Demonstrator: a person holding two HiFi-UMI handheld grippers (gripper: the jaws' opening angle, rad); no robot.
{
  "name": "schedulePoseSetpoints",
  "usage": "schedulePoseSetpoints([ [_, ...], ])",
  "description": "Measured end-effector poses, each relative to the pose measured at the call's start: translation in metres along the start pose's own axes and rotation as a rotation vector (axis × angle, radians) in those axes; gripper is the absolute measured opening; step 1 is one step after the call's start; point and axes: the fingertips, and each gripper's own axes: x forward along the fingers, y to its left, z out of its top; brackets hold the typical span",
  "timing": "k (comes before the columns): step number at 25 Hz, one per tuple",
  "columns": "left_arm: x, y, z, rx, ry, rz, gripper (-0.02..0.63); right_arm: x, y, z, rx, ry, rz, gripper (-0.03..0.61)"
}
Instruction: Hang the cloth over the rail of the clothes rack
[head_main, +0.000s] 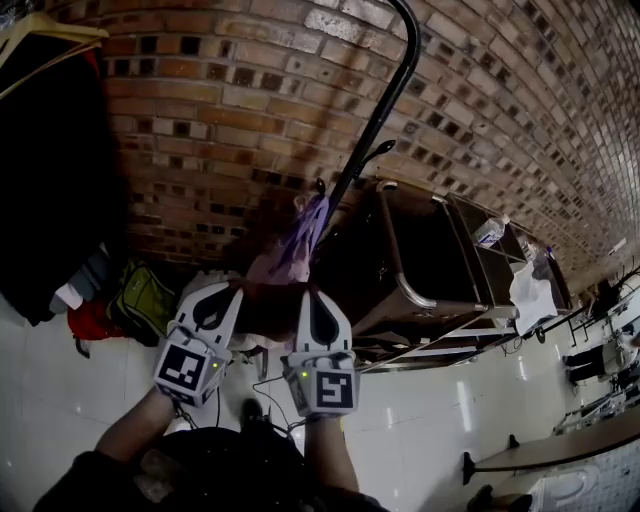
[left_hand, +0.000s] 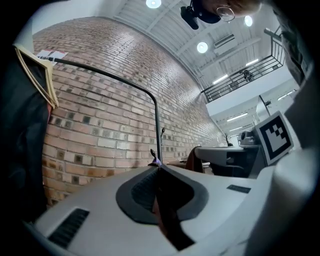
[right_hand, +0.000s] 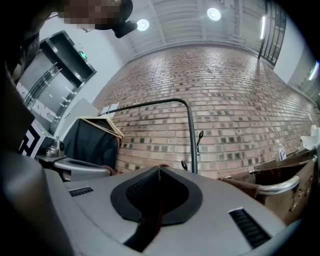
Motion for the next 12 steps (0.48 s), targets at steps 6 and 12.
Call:
schedulePoseSetpoints([
  [6,0.059,-0.024,0.022,-0.028,-0.029,-0.061,0.021,0.025,-0.049,0.012,0.027,-0.032,0.019,0.028],
  [12,0.111,-0.061,0.054,-0.036,-0.061,-0.155,0.021,0.041,-0.1,0.035,0.052,-0.09,0.037,0.028],
])
